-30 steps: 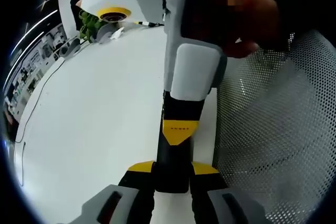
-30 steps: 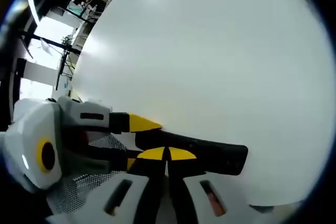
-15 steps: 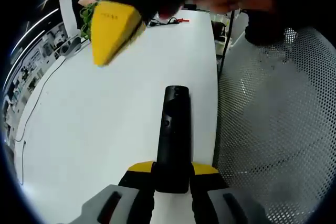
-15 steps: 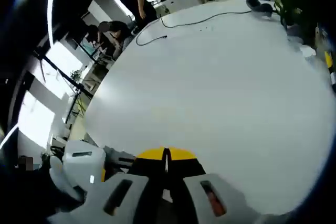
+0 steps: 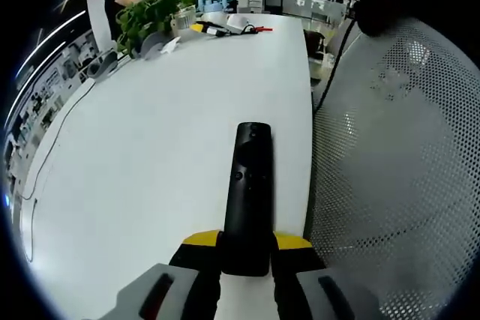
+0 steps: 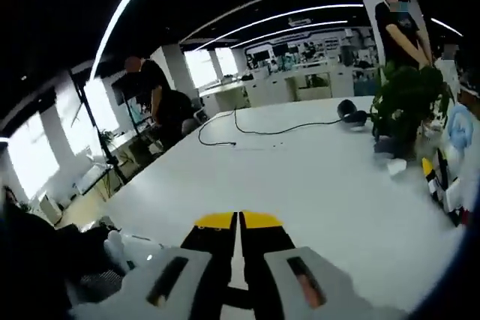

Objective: Press the specified remote control buttons in sequence, fully releasing each button before pressing the next.

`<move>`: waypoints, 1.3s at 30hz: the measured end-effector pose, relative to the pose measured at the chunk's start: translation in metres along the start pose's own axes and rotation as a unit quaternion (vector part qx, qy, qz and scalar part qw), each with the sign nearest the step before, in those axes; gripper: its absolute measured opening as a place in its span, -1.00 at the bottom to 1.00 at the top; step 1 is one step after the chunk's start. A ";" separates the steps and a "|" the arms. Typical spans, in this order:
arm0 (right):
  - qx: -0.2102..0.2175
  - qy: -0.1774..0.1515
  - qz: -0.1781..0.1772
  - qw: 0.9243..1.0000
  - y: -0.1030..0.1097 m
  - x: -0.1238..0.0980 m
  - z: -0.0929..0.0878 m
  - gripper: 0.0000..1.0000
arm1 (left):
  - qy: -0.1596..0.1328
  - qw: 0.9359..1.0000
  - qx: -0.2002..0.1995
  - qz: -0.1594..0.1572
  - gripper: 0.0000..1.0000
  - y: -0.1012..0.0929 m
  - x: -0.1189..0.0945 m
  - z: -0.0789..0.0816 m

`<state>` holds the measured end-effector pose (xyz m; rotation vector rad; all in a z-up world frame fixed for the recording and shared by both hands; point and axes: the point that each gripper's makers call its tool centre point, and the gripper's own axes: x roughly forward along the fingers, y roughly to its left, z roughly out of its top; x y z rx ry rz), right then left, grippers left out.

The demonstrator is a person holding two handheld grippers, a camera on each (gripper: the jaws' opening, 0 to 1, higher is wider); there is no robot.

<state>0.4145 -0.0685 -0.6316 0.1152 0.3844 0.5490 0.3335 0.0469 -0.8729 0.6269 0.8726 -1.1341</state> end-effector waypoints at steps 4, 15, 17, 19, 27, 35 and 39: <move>-0.012 -0.036 -0.011 0.999 -0.002 -0.018 0.012 -0.77 | 0.001 1.000 -0.001 0.001 -0.50 0.000 0.000 0.000; 0.000 -0.099 -0.065 0.993 -0.017 -0.058 0.011 -0.11 | 0.002 1.000 -0.002 0.001 -0.49 0.000 0.001 0.000; 0.003 -0.095 -0.077 0.992 -0.022 -0.061 0.004 -0.04 | 0.004 1.000 -0.002 0.001 -0.49 0.000 0.000 0.001; 0.003 -0.094 -0.082 0.992 -0.023 -0.064 -0.001 0.20 | 0.005 1.000 -0.002 0.001 -0.49 0.000 0.001 0.001; -0.038 -0.132 -0.119 0.983 -0.031 -0.088 0.002 0.85 | 0.015 1.000 0.003 -0.003 -0.50 0.000 0.001 0.000; -0.032 -0.127 -0.149 0.980 -0.037 -0.083 -0.017 1.00 | 0.020 1.000 0.009 -0.005 -0.50 0.000 0.001 0.000; -0.023 -0.125 -0.154 0.980 -0.041 -0.075 -0.025 1.00 | 0.025 0.999 0.019 -0.014 -0.51 0.000 0.001 -0.001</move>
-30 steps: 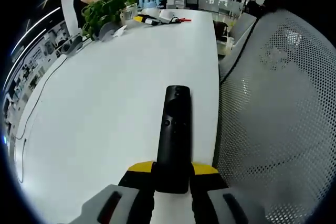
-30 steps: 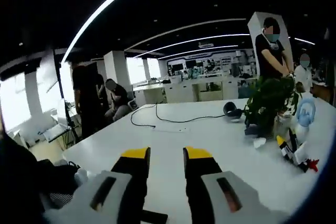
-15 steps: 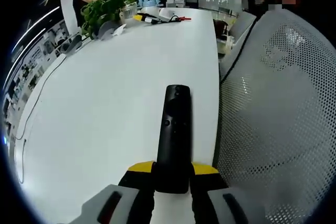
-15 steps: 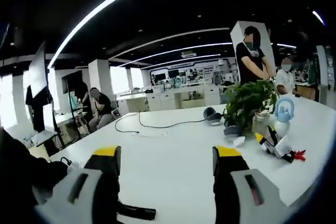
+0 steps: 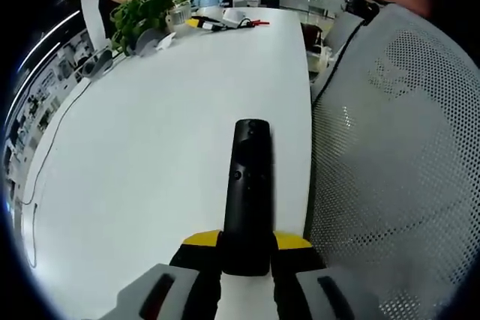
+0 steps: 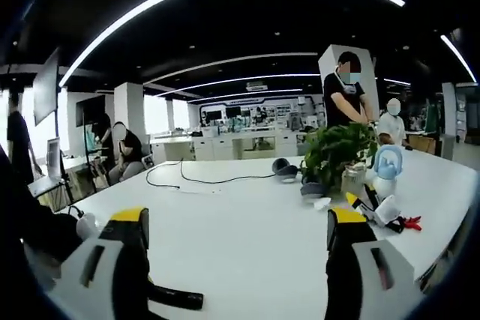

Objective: Press the specified remote control buttons in sequence, fully releasing each button before pressing the next.

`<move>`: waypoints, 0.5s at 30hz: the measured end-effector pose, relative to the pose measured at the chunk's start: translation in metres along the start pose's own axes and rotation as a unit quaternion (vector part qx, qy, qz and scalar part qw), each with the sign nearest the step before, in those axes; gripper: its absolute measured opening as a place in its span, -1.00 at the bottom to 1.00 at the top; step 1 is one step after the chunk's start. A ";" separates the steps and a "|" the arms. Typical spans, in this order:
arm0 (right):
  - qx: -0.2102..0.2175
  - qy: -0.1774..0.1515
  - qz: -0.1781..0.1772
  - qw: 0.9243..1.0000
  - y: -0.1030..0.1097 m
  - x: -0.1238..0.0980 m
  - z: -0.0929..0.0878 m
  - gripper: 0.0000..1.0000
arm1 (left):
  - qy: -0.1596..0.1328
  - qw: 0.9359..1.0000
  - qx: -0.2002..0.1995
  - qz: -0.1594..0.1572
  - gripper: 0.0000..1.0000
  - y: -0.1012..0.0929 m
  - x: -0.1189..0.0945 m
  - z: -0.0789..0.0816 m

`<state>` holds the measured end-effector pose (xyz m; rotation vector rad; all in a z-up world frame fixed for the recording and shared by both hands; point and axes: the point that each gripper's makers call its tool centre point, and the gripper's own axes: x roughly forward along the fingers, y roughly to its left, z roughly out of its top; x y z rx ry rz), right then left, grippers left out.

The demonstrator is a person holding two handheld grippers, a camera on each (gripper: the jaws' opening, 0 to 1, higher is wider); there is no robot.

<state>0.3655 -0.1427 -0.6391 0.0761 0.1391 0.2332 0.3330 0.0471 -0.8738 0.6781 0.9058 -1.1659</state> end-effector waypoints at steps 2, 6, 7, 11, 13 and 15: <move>-0.001 -0.012 -0.008 1.000 -0.003 0.000 0.003 1.00 | 0.010 1.000 0.012 -0.006 -0.51 0.000 0.000 0.000; -0.035 -0.007 -0.030 0.999 -0.012 0.004 -0.003 1.00 | 0.027 0.999 0.018 -0.016 -0.51 0.002 0.001 0.001; -0.033 -0.006 -0.031 0.999 -0.013 0.005 -0.004 1.00 | 0.031 0.999 0.018 -0.018 -0.51 0.002 0.001 0.001; -0.035 -0.007 -0.044 0.998 -0.017 0.002 -0.004 0.92 | 0.038 0.999 0.018 -0.025 -0.52 0.004 0.001 0.001; -0.047 -0.018 -0.053 0.997 -0.018 0.002 -0.001 0.93 | 0.040 0.999 0.019 -0.030 -0.52 0.005 0.001 0.001; -0.053 -0.007 -0.052 0.997 -0.018 0.004 -0.005 0.93 | 0.043 0.998 0.023 -0.029 -0.52 0.007 0.001 0.001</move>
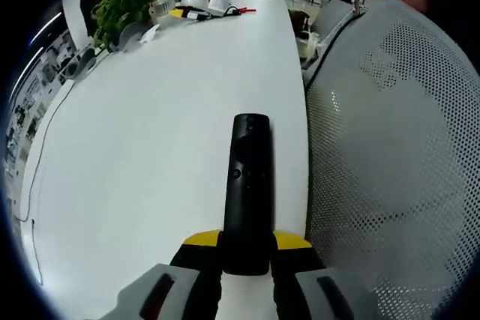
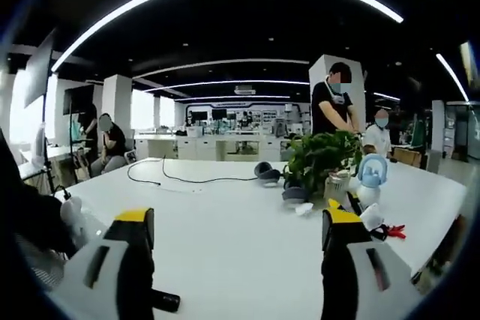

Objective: Press the specified remote control buttons in sequence, fully releasing each button before pressing the next.

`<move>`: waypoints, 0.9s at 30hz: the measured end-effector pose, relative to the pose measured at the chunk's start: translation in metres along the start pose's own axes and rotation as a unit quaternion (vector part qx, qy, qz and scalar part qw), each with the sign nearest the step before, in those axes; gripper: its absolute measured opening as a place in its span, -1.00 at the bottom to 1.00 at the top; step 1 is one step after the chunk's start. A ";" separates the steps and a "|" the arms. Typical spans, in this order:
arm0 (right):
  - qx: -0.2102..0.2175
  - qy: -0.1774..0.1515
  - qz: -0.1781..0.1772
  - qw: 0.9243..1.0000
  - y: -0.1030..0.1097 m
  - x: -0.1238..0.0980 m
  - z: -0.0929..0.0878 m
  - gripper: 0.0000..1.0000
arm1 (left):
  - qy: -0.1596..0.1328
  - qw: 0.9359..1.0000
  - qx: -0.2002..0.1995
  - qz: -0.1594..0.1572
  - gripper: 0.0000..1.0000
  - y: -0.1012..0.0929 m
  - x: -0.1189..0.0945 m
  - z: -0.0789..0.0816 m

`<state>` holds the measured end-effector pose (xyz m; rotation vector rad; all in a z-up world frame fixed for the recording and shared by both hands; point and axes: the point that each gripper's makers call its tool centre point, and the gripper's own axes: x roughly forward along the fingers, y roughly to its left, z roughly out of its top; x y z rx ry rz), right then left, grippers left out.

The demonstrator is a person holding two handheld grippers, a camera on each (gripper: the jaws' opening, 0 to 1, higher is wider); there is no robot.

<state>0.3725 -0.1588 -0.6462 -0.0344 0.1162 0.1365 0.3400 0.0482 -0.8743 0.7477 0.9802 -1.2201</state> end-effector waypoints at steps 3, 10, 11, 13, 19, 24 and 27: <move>-0.002 0.015 0.002 1.000 0.001 0.001 -0.004 0.89 | 0.008 1.000 0.004 0.000 -0.52 0.007 0.000 0.000; -0.003 0.022 0.009 1.000 0.005 0.000 -0.005 0.85 | 0.032 0.999 0.014 0.004 -0.53 0.030 -0.001 -0.002; -0.004 0.024 0.008 1.000 0.005 0.001 -0.006 0.85 | 0.033 0.999 0.015 0.005 -0.53 0.033 -0.001 -0.002; -0.005 0.028 0.008 1.000 0.005 0.001 -0.007 0.85 | 0.035 0.999 0.013 0.004 -0.53 0.041 -0.002 -0.003; -0.005 0.038 0.007 0.999 0.004 0.001 -0.011 0.84 | 0.050 0.998 0.020 0.013 -0.53 0.066 -0.004 -0.007; -0.002 0.043 0.000 0.999 0.002 0.002 -0.014 0.86 | 0.061 0.998 0.020 0.014 -0.53 0.091 -0.003 -0.007; -0.002 0.049 -0.002 0.999 0.000 0.003 -0.016 0.84 | 0.064 0.998 0.017 0.015 -0.53 0.103 -0.003 -0.006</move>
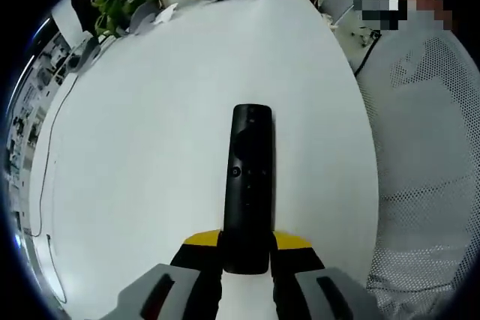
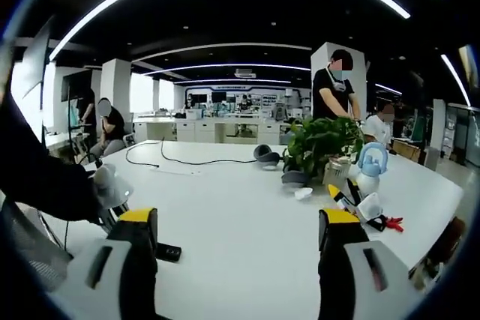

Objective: Press the specified remote control buttons in sequence, fully releasing each button before pressing the next.

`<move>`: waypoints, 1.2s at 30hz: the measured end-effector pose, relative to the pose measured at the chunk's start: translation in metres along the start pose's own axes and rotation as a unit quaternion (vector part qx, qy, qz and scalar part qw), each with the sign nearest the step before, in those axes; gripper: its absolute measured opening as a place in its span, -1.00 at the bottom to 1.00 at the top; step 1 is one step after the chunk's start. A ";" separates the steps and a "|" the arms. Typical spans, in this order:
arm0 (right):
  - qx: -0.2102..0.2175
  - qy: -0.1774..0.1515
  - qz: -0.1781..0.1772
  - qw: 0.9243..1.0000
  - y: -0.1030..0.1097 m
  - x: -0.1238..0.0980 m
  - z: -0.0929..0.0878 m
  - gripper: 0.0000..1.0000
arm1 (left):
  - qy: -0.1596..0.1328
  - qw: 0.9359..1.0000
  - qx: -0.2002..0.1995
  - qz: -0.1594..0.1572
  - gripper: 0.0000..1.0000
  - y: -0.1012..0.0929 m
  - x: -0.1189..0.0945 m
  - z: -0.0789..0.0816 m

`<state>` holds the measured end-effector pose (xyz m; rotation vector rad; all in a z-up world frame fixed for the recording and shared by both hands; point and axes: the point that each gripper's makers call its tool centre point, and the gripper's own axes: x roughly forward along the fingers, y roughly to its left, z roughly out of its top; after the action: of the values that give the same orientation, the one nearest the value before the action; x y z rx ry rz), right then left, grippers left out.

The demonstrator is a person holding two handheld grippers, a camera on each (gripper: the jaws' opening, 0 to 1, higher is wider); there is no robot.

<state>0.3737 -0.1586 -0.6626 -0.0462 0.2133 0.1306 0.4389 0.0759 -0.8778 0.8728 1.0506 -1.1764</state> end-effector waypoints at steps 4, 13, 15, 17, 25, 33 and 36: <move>0.000 0.009 0.002 1.000 0.001 0.001 -0.003 0.81 | 0.010 1.000 0.001 0.000 -0.53 0.014 0.001 0.001; -0.008 0.020 -0.003 1.000 0.000 0.003 -0.008 0.78 | 0.022 1.000 0.003 -0.004 -0.53 0.046 0.003 0.006; -0.009 0.025 -0.004 1.000 0.000 0.003 -0.010 0.77 | 0.024 1.000 0.000 -0.006 -0.52 0.055 0.003 0.007; -0.009 0.028 -0.006 1.000 -0.001 0.003 -0.011 0.77 | 0.027 1.000 0.001 -0.006 -0.52 0.061 0.004 0.008; -0.014 0.034 -0.013 0.999 -0.003 0.003 -0.013 0.76 | 0.038 0.999 0.007 -0.008 -0.52 0.086 0.006 0.012; -0.022 0.047 -0.011 0.999 -0.001 0.004 -0.018 0.73 | 0.050 0.999 0.016 -0.010 -0.52 0.109 0.007 0.017; -0.025 0.054 -0.014 0.998 -0.002 0.005 -0.020 0.73 | 0.055 0.998 0.006 -0.023 -0.52 0.113 0.007 0.019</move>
<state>0.3741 -0.1612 -0.6834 -0.1053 0.3170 0.1059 0.5537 0.0775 -0.8789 0.9352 1.1587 -1.1855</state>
